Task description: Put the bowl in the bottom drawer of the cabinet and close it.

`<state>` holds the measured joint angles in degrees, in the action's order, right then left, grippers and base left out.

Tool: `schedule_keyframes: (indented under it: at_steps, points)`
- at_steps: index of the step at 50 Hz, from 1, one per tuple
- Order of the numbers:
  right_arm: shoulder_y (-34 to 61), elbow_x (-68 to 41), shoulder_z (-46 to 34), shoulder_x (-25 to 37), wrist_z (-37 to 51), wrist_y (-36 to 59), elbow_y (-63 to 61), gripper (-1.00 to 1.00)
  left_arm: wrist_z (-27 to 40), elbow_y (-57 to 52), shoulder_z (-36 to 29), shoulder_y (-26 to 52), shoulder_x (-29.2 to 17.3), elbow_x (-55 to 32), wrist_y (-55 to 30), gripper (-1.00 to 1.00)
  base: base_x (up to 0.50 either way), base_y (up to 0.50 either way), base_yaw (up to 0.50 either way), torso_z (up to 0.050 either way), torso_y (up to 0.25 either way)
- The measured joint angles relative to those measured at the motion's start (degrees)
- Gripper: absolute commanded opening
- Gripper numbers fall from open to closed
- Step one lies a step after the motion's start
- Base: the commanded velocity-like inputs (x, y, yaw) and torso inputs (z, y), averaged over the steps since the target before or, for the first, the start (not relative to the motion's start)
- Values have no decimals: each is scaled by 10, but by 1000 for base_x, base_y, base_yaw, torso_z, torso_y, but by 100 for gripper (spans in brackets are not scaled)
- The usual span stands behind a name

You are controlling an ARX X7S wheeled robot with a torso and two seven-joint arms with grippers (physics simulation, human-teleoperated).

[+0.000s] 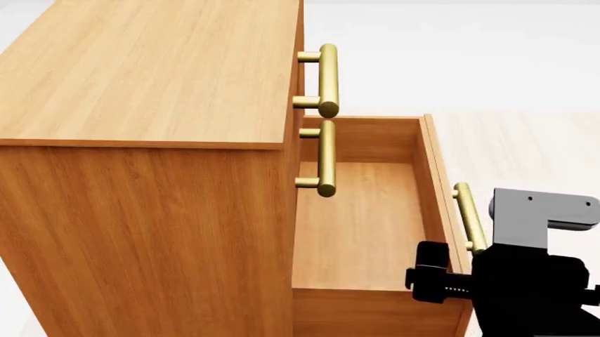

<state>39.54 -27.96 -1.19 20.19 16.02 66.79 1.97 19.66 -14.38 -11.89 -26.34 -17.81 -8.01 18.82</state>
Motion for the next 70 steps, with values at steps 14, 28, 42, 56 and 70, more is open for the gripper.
schedule_keyframes:
  at_steps: [14, 28, 42, 56, 70]
  points:
    - [-5, 3, 3, 8, 2, -12, 3, 100, 4, -2, -3, 0, -2, 0, -1, 100, 0, 0, 0, 0, 0]
    - [-7, 0, 9, 16, 5, -19, 10, 100, 8, -5, -5, 0, -4, 1, -4, 100, 0, 0, 0, 0, 0]
    - [-9, -2, 14, 23, 8, -28, 18, 100, 12, -5, -7, 0, -7, 0, -3, 100, 0, 0, 0, 0, 0]
    - [-10, -5, 18, 29, 9, -38, 26, 100, 14, -1, -9, 2, -9, -2, 1, 100, 0, 0, 0, 0, 0]
    - [-12, -12, 20, 32, 5, -46, 31, 100, 17, 1, -11, 3, -10, -2, 2, 100, 0, 0, 0, 0, 0]
